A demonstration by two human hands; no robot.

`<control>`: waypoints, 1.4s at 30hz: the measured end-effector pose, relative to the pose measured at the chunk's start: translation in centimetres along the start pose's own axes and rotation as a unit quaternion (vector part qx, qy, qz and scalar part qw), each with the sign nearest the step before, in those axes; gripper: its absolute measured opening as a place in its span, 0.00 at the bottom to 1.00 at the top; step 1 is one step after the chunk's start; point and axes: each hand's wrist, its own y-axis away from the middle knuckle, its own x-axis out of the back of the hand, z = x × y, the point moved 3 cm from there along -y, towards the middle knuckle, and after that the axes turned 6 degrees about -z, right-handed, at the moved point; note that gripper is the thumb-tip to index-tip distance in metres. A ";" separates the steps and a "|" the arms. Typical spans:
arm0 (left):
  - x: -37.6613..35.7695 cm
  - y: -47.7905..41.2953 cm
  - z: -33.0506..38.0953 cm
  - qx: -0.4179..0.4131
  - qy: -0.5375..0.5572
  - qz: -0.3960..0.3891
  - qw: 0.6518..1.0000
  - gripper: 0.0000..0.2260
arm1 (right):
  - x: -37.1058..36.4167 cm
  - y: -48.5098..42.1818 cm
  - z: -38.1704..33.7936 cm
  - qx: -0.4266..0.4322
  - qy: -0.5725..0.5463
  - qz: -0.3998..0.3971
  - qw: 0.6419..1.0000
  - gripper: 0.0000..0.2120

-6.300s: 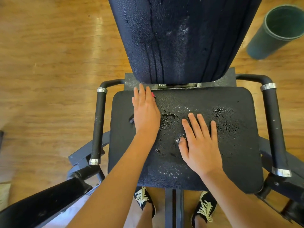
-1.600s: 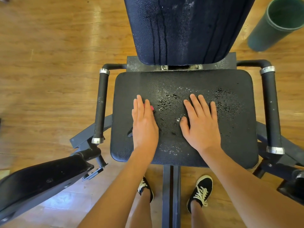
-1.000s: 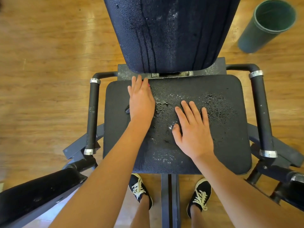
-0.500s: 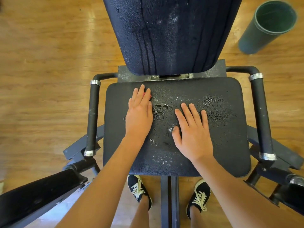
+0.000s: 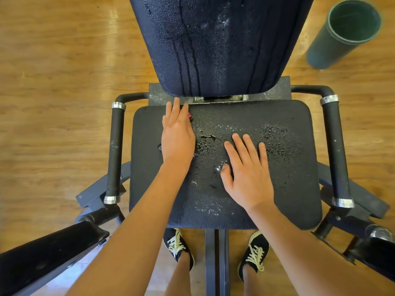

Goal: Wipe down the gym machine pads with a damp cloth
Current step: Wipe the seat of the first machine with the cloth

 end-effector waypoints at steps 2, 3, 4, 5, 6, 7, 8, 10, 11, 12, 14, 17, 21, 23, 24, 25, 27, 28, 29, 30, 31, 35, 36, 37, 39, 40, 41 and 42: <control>0.0 0.3 -0.1 -0.004 0.005 -0.006 1.000 0.17 | 0.0 0.0 0.0 0.001 -0.001 0.003 1.000 0.25; 0.0 0.5 -0.1 -0.006 0.003 -0.011 1.000 0.17 | 0.0 0.0 0.0 0.001 -0.002 0.005 1.000 0.25; 0.0 0.8 -0.1 -0.009 -0.003 -0.017 1.000 0.17 | 0.0 0.1 0.0 0.001 -0.002 0.006 1.000 0.25; 0.0 1.3 -0.1 -0.011 -0.010 -0.022 1.000 0.18 | -0.1 0.1 0.1 0.002 -0.001 0.005 1.000 0.25; 0.0 1.8 -0.1 -0.012 -0.016 -0.026 0.999 0.18 | -0.1 0.2 0.1 0.002 -0.001 0.004 1.000 0.26; 0.0 2.4 -0.1 -0.013 -0.021 -0.029 0.999 0.19 | -0.1 0.2 0.1 0.001 0.000 0.003 1.000 0.26; 0.0 3.1 -0.1 -0.013 -0.025 -0.031 0.999 0.19 | -0.1 0.2 0.1 0.001 0.000 0.003 1.000 0.26; 0.1 4.6 -0.5 -0.015 -0.031 -0.037 0.999 0.19 | -0.1 0.2 -0.1 0.000 0.000 0.003 1.000 0.26; 0.1 5.3 -0.7 -0.015 -0.034 -0.040 0.999 0.19 | 0.0 0.2 -0.1 0.000 -0.001 0.003 1.000 0.26; 0.1 6.1 -1.0 -0.012 -0.035 -0.041 0.998 0.19 | 0.0 0.1 -0.1 0.000 -0.002 0.004 1.000 0.26; -0.2 7.4 -1.2 -0.003 -0.036 -0.042 0.998 0.20 | 0.0 0.2 0.0 0.000 -0.001 0.005 1.000 0.26; -0.3 7.2 -1.2 0.002 -0.048 -0.036 0.998 0.19 | 0.0 0.2 -0.2 0.000 -0.002 0.006 1.000 0.26; -0.3 4.2 -0.7 0.003 -0.040 -0.027 0.999 0.18 | -0.2 0.0 -0.1 0.003 0.004 0.006 1.000 0.26; -0.3 3.1 -0.5 0.002 -0.036 -0.027 0.999 0.18 | -0.3 0.1 0.1 0.004 0.005 0.009 1.000 0.26; -0.3 2.7 -0.5 0.000 -0.037 -0.027 0.999 0.18 | -0.3 0.1 0.1 0.005 0.005 0.011 1.000 0.26; -0.3 2.5 -0.5 -0.002 -0.037 -0.026 0.999 0.18 | -0.3 0.2 0.0 0.005 0.004 0.012 1.000 0.26; -0.4 2.7 -0.5 -0.002 -0.037 -0.024 0.999 0.18 | -0.3 0.1 0.0 0.005 0.004 0.011 1.000 0.26; -0.4 3.0 -0.5 -0.001 -0.037 -0.023 0.999 0.18 | -0.3 0.1 0.0 0.004 0.004 0.010 1.000 0.26; -0.4 3.2 -0.5 -0.001 -0.037 -0.024 0.999 0.18 | -0.3 0.2 0.0 0.004 0.005 0.008 1.000 0.26; -0.4 3.6 -0.5 -0.001 -0.036 -0.025 0.999 0.19 | -0.3 0.2 0.1 0.004 0.006 0.007 1.000 0.26; -0.4 3.9 -0.5 0.000 -0.036 -0.028 0.999 0.19 | -0.2 0.2 0.0 0.004 0.007 0.005 1.000 0.26; -0.4 6.3 -0.7 0.005 -0.041 -0.040 0.998 0.20 | -0.1 0.1 0.0 0.003 0.004 0.005 1.000 0.26; -0.5 7.3 -0.8 0.005 -0.044 -0.043 0.998 0.20 | -0.1 0.1 0.0 0.003 0.002 0.005 1.000 0.26; -0.6 8.2 -1.0 0.007 -0.047 -0.046 0.998 0.20 | 0.0 0.1 0.0 0.003 0.002 0.005 1.000 0.26; -0.7 9.8 -1.3 0.012 -0.048 -0.048 0.998 0.20 | -0.1 0.1 -0.1 0.004 0.001 0.007 1.000 0.26; -0.8 10.3 -1.4 0.015 -0.047 -0.047 0.998 0.20 | -0.1 0.1 -0.1 0.004 -0.001 0.008 1.000 0.26; -0.8 10.7 -1.4 0.016 -0.049 -0.046 0.998 0.20 | 0.0 0.1 -0.1 0.004 -0.002 0.008 1.000 0.26; -0.9 10.9 -1.4 0.016 -0.052 -0.044 0.998 0.20 | 0.0 0.2 -0.1 0.004 -0.002 0.008 1.000 0.26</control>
